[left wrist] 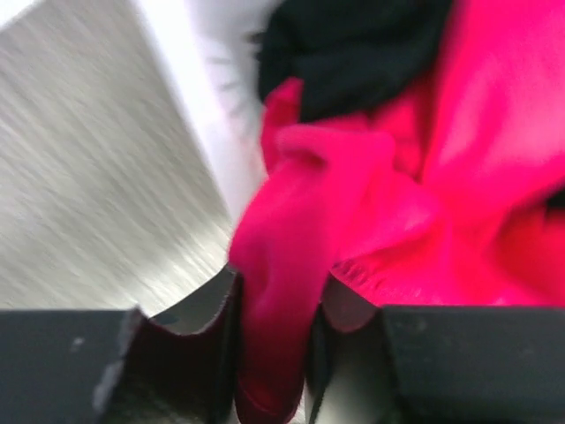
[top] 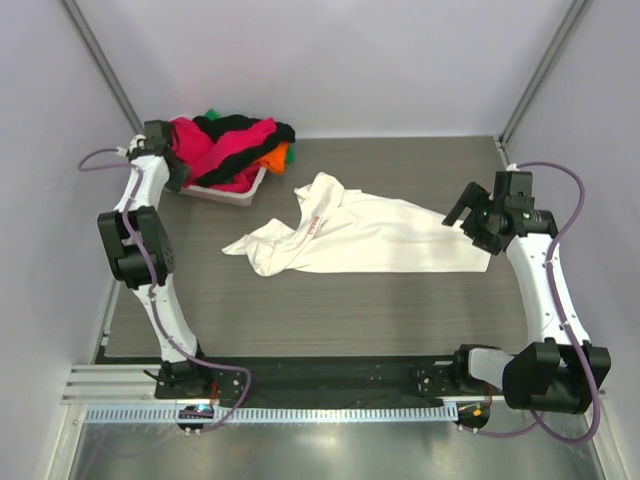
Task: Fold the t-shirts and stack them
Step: Flatten the tshirt out
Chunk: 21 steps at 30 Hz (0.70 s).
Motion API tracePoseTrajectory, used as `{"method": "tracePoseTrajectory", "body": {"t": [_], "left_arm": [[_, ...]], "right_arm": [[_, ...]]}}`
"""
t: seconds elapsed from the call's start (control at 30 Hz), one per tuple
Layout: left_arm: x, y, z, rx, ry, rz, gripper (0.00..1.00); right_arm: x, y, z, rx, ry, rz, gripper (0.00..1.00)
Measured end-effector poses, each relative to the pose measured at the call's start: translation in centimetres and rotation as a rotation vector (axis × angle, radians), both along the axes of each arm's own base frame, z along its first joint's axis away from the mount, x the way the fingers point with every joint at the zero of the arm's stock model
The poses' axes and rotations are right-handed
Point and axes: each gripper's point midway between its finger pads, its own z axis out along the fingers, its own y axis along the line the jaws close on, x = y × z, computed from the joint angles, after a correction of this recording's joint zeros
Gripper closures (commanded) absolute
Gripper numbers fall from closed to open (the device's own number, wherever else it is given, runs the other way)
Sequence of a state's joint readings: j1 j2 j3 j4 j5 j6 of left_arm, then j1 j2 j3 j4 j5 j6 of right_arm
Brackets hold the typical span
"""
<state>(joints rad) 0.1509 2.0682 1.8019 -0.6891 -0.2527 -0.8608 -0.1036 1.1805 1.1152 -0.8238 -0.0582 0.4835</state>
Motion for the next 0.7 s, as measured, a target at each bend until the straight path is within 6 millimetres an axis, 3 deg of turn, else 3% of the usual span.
{"method": "tracePoseTrajectory", "body": {"t": [0.13, 0.2, 0.23, 0.33, 0.4, 0.47, 0.57, 0.7], "left_arm": [[-1.1, 3.5, -0.2, -0.01, 0.018, 0.033, 0.83], [-1.9, 5.3, -0.3, -0.017, 0.029, 0.056, 0.76], [-2.3, 6.2, -0.3, -0.019, 0.035, 0.066, 0.51], [-3.5, 7.9, -0.6, -0.02, 0.066, 0.085, 0.1], [-4.2, 8.5, -0.9, -0.028, 0.08, 0.095, 0.04], [-5.0, 8.1, -1.0, -0.036, 0.092, 0.088, 0.03], [-6.2, 6.1, 0.2, -0.023, 0.095, 0.038, 0.04], [-7.9, 1.4, 5.8, 0.047, 0.007, -0.074, 0.09]], "right_arm": [[-0.1, 0.3, -0.3, 0.002, 0.003, 0.019, 0.09], [-0.3, 0.4, -0.6, 0.004, 0.009, 0.025, 0.09], [-0.3, 0.4, -0.7, 0.006, 0.011, 0.027, 0.09], [-0.5, 0.7, -1.1, 0.012, 0.02, 0.038, 0.09], [-0.4, 1.0, -1.1, 0.013, 0.018, 0.048, 0.09], [-0.3, 1.5, -1.1, 0.014, 0.014, 0.064, 0.09], [-0.3, 2.3, -1.0, 0.015, 0.008, 0.086, 0.09], [-0.2, 3.2, -0.9, 0.017, 0.002, 0.113, 0.09]]}}
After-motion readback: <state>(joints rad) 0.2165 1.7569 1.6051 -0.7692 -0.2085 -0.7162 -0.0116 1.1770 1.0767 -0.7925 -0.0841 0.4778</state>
